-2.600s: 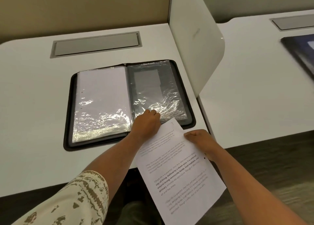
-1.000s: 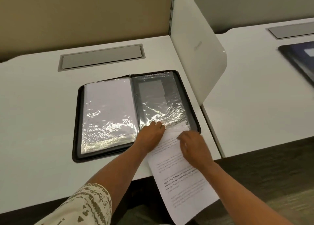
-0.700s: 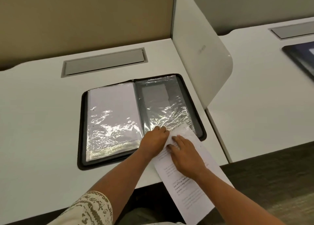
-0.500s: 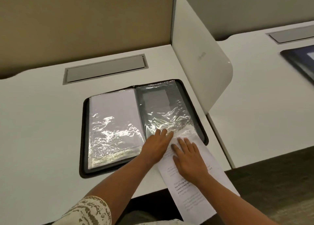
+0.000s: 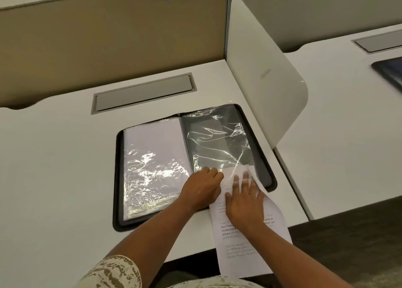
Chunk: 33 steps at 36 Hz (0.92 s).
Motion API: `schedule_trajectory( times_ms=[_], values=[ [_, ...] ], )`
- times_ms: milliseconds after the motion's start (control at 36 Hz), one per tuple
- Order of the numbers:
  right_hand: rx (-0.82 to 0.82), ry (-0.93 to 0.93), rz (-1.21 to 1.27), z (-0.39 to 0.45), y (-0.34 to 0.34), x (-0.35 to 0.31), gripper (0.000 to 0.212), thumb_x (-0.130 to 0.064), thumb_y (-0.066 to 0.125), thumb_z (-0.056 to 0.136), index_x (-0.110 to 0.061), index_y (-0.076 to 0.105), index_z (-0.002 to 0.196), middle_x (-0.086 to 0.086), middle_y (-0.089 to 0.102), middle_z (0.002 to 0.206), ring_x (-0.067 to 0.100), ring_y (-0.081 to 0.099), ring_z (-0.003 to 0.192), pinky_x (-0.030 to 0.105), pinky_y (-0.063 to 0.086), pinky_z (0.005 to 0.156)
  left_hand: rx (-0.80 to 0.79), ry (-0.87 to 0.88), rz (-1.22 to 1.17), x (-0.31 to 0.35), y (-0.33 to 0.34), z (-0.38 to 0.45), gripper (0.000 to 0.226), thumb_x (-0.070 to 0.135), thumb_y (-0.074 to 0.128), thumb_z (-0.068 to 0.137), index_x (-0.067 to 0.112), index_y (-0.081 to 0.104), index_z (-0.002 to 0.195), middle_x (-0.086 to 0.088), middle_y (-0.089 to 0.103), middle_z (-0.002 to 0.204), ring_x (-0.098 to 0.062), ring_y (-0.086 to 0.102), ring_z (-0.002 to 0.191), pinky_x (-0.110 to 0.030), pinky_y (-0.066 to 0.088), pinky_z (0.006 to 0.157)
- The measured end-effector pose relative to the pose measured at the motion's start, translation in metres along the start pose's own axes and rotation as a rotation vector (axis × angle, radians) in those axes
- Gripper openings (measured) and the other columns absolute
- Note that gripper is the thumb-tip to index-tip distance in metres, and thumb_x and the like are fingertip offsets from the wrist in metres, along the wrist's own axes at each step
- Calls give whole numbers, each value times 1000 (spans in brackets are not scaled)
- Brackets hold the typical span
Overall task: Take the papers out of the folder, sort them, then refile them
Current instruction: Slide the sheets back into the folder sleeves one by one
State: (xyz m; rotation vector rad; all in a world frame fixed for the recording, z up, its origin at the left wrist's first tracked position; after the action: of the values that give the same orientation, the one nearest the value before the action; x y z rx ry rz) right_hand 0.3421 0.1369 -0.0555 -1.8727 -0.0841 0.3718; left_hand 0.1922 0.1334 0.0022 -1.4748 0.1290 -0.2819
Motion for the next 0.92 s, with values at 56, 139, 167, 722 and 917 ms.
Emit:
schedule_trajectory(
  times_ms=[56,139,167,722,917],
  values=[
    [-25,-7,-5,4,0,-4,74,-52,14,98,-13,10,161,17,0,168,40,15,153,59,15,120,42,17,4,1,-2,-3,17,27,73,81,16,63,89,0,64,81,-18,58,69,-27,45,51],
    [-29,-163,-12,11,2,-10,65,-47,26,100,-18,24,159,16,7,168,48,15,150,66,13,117,72,44,-2,3,-2,-9,15,30,69,85,16,65,91,1,64,81,-18,59,70,-29,47,50],
    [-47,-264,-31,13,5,-12,65,-48,21,101,-23,19,160,12,0,168,45,0,153,66,6,119,78,54,-6,4,-2,-11,15,30,68,86,17,65,90,1,63,80,-18,58,69,-29,47,48],
    [-34,-265,-109,44,16,-26,92,-50,48,96,-15,-8,160,19,-14,166,46,-7,152,65,2,120,140,-5,-85,4,0,-19,25,35,47,99,20,64,90,4,64,81,-16,56,70,-30,48,47],
    [-55,-436,1,42,13,-22,77,-55,7,94,-14,-6,158,11,-19,165,31,-20,152,55,2,125,160,-34,-148,0,2,-18,22,37,49,97,22,64,94,4,63,81,-15,55,69,-29,46,45]
  ],
)
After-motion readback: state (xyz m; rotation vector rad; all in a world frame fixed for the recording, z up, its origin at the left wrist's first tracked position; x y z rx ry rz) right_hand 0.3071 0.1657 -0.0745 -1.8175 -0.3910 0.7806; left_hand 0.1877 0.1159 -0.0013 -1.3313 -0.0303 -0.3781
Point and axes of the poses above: each hand's wrist, its own z-axis towards the middle knuckle, its own y-axis out of the palm, x = y × z, the point moved 3 cm from there along z, towards the middle knuckle
